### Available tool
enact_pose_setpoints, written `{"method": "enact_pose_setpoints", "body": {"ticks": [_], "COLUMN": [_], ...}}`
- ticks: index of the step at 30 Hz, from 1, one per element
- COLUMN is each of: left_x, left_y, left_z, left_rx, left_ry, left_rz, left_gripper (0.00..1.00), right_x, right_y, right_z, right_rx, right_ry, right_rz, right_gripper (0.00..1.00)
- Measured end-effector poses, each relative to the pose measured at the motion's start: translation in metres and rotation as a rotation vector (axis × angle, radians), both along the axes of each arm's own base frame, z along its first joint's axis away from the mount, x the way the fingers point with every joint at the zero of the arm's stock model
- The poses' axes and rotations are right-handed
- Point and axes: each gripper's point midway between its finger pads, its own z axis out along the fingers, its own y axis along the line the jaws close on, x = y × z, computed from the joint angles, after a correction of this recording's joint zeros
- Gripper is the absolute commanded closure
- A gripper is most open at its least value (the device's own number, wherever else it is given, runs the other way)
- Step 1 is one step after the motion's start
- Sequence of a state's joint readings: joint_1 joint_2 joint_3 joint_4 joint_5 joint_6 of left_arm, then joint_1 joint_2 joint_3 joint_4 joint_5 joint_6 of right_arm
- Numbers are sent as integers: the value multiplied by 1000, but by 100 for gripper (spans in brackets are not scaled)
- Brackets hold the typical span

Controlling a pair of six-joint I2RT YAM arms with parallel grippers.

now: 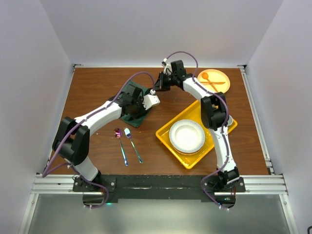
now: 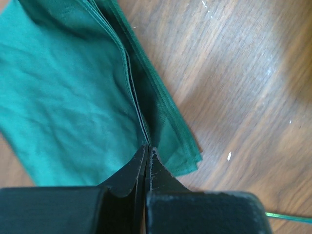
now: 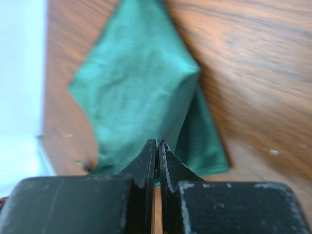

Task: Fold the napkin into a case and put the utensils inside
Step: Pick up the square-folded napkin from the center of the board, then fold the rectangle-folded napkin at the center of the board.

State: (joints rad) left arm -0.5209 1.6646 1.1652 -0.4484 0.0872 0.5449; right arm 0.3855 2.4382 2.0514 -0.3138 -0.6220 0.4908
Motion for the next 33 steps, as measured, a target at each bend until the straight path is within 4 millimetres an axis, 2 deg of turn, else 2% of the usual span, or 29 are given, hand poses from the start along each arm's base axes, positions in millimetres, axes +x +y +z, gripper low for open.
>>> {"method": "enact_pose_setpoints", "body": {"ticks": [4, 6, 10, 15, 19, 23, 24, 25, 26, 29, 31, 33], "left_x": [-1, -3, -4, -8, -14, -20, -20, -20, -20, -18, -11, 8], "left_y": [9, 12, 14, 15, 15, 14, 13, 12, 11, 12, 19, 29], "left_z": [21, 30, 39, 18, -13, -34, -37, -38, -39, -39, -36, -27], "left_rx": [21, 27, 32, 47, 52, 39, 32, 26, 17, -31, -71, -120], "left_ry": [-48, -69, -93, -45, 30, 74, 78, 81, 83, 114, 138, 147], "left_rz": [-26, -40, -60, -57, -32, -6, 2, 8, 14, 51, 98, 161], "left_gripper": [100, 100, 100, 100, 100, 100, 100, 100, 100, 100, 100, 100], "right_x": [-2, -6, -15, -21, -18, -17, -17, -17, -18, -16, -15, -13], "right_y": [10, 11, 7, -4, -12, -16, -16, -16, -16, -17, -17, -18], "right_z": [21, 25, 13, -10, -17, -20, -21, -21, -22, -22, -22, -21], "right_rx": [89, 110, 93, 11, -47, -83, -87, -89, -91, -94, -92, -85], "right_ry": [7, 17, 43, 65, 39, 31, 29, 27, 27, 24, 26, 21], "right_rz": [1, 4, 7, -3, -13, -10, -8, -5, -4, -1, -4, -7], "right_gripper": [100, 100, 100, 100, 100, 100, 97, 90, 66, 36, 28, 22]}}
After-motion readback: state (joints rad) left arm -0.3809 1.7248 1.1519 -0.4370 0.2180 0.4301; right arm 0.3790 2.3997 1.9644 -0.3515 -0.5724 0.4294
